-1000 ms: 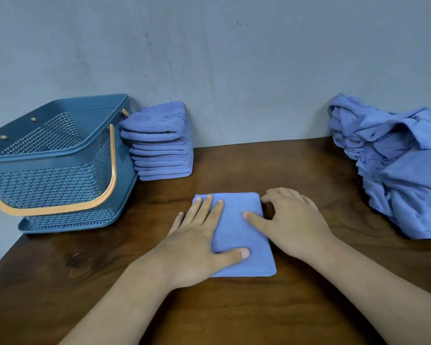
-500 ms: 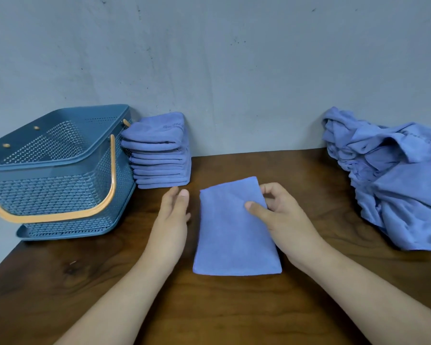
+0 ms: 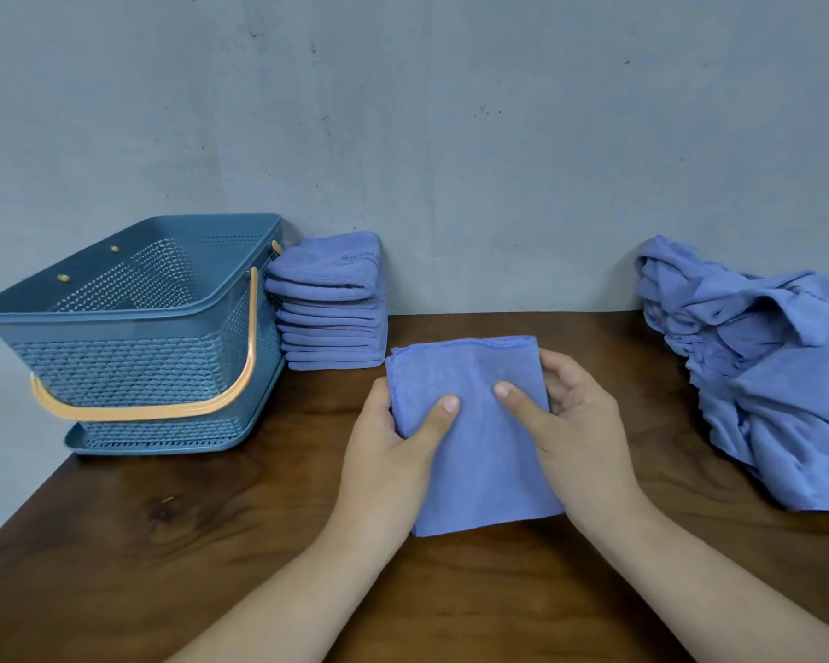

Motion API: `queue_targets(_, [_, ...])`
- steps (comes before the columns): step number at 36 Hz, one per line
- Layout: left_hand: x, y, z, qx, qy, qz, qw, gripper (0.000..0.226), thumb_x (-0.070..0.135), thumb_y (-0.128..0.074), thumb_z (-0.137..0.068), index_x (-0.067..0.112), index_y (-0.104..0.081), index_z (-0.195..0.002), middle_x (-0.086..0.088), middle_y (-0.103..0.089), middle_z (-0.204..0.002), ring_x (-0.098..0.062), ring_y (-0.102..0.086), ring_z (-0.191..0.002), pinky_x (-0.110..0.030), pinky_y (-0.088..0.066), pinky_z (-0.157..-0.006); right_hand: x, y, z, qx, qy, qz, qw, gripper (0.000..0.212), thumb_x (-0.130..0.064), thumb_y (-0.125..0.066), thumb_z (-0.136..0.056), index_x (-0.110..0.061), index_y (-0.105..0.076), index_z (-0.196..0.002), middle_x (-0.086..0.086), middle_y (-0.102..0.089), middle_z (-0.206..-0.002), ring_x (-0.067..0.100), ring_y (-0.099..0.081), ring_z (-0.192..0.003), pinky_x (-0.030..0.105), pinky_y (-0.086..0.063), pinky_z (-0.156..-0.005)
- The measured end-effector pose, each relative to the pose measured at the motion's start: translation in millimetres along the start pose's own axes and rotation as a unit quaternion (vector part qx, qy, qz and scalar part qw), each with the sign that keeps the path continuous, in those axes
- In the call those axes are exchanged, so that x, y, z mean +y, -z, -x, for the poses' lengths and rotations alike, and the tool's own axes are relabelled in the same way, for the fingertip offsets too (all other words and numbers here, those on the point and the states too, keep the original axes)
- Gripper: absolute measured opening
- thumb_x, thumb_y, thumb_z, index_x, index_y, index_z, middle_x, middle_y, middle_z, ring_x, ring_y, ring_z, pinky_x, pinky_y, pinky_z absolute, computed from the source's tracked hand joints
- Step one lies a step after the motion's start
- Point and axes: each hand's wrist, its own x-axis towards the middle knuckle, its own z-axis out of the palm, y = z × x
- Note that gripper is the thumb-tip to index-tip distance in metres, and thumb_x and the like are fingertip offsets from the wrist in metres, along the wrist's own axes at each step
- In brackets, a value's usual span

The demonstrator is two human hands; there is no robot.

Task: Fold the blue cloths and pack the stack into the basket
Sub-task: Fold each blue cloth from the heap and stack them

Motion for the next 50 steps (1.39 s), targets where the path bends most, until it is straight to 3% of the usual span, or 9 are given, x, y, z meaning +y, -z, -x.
queue_targets(3, [0,2,0,0.026,-0.043,-0.046,0.998,0.013,0.031,-0.061,-0.107,0.028,-0.068,-0.117,0.013,-0.076,-0.108,-0.003,-0.072,-0.103,-0.024,-0.056,-0.088,-7,-2,4,-0.035,-0.031,-0.01,0.999,0.027,-0.013,-0.076,-0.095,-0.014,-0.073,-0.121,0.003,-0.079,-0.115,0.024,-0.076,-0.108,0.049,-0.061,-0.095])
queue_targets(8, [6,11,-1,0.059,-0.085,-0.1,0.99,0.026,0.043,-0.045,-0.11,0.025,-0.063,-0.104,0.011,-0.071,-0.094,-0.005,-0.068,-0.087,-0.017,-0.05,-0.072,-18,-11,8,-0.118,-0.103,-0.045,0.987,0.026,-0.02,-0.061,-0.105,-0.014,-0.072,-0.128,0.008,-0.076,-0.126,0.029,-0.072,-0.119,0.057,-0.051,-0.109])
queue_targets(15, [21,41,-18,0.149,-0.159,-0.171,0.961,0.034,0.054,-0.037,-0.108,0.028,-0.049,-0.089,0.017,-0.064,-0.08,-0.007,-0.06,-0.071,-0.035,-0.045,-0.064,-45,-47,-10,-0.099,0.007,0.017,0.995,0.021,-0.016,-0.065,-0.105,-0.015,-0.072,-0.124,0.004,-0.078,-0.118,0.025,-0.074,-0.112,0.057,-0.057,-0.101])
queue_targets(23, [30,75,-38,0.276,-0.223,-0.104,0.929,0.028,0.039,-0.035,-0.112,0.023,-0.046,-0.092,0.021,-0.057,-0.083,-0.001,-0.055,-0.079,-0.015,-0.04,-0.07,-79,-104,-38,-0.171,0.137,0.068,0.973,0.014,-0.017,-0.065,-0.105,-0.019,-0.069,-0.119,0.009,-0.074,-0.112,0.032,-0.07,-0.108,0.059,-0.054,-0.098])
queue_targets(29, [26,85,-48,0.304,-0.199,-0.018,0.931,0.031,0.045,-0.031,-0.112,0.027,-0.057,-0.111,0.01,-0.068,-0.092,-0.019,-0.066,-0.076,-0.043,-0.055,-0.065,-113,-142,-90,-0.165,0.187,0.06,0.967,0.019,-0.014,-0.064,-0.106,-0.011,-0.066,-0.124,0.011,-0.074,-0.117,0.028,-0.072,-0.109,0.044,-0.058,-0.093])
queue_targets(34, [11,87,-55,0.287,-0.176,-0.024,0.941,0.031,0.049,-0.029,-0.111,0.034,-0.054,-0.121,0.002,-0.072,-0.096,-0.025,-0.067,-0.061,-0.053,-0.055,-0.061,-133,-178,-157,-0.122,0.142,-0.064,0.98,0.026,-0.02,-0.067,-0.104,-0.009,-0.065,-0.127,0.016,-0.074,-0.123,0.035,-0.072,-0.114,0.056,-0.057,-0.1])
queue_targets(39, [-4,81,-55,0.23,-0.158,-0.082,0.957,0.027,0.051,-0.029,-0.107,0.045,-0.052,-0.12,0.006,-0.072,-0.096,-0.02,-0.068,-0.061,-0.054,-0.056,-0.062,-110,-212,-230,-0.1,0.023,-0.133,0.986,0.032,-0.02,-0.067,-0.103,-0.003,-0.065,-0.13,0.021,-0.074,-0.123,0.031,-0.074,-0.107,0.048,-0.061,-0.089])
queue_targets(45, [-13,79,-57,0.201,-0.156,-0.117,0.96,0.026,0.049,-0.031,-0.107,0.045,-0.052,-0.122,0.007,-0.071,-0.096,-0.019,-0.068,-0.061,-0.05,-0.056,-0.06,-22,-220,-256,-0.098,-0.21,0.048,0.972,0.024,-0.023,-0.062,-0.105,-0.005,-0.065,-0.121,0.015,-0.072,-0.115,0.029,-0.071,-0.105,0.04,-0.061,-0.088])
queue_targets(50, [-18,78,-58,0.175,-0.146,-0.14,0.964,0.031,0.059,-0.03,-0.103,0.048,-0.05,-0.124,0.009,-0.071,-0.098,-0.018,-0.068,-0.063,-0.053,-0.055,-0.061,3,-216,-266,-0.085,-0.205,0.142,0.965,0.037,-0.01,-0.063,-0.099,0.002,-0.059,-0.133,0.022,-0.066,-0.121,0.036,-0.068,-0.102,0.044,-0.061,-0.082])
